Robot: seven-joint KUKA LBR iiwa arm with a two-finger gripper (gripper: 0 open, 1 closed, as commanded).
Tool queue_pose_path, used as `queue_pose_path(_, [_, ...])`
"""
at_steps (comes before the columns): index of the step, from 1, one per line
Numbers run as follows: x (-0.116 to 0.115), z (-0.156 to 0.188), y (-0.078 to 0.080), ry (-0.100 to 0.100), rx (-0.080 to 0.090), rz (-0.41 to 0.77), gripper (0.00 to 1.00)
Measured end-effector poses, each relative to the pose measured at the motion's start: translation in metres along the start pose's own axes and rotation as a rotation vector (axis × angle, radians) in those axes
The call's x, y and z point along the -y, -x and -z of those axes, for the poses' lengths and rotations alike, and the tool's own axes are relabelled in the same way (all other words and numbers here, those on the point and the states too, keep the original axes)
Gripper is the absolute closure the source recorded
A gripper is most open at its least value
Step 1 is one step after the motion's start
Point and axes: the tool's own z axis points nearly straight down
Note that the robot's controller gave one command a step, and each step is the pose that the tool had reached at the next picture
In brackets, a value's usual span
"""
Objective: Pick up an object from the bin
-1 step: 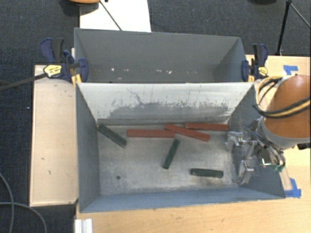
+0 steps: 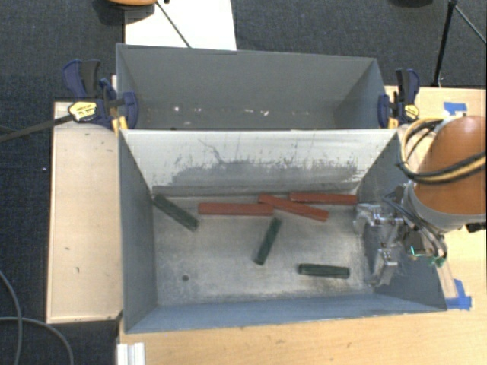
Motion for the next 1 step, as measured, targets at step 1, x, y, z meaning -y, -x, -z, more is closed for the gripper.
queue_pose_path(1, [0.019, -0.1082, 0.0057, 0.0, 0.002, 0.15, 1.0])
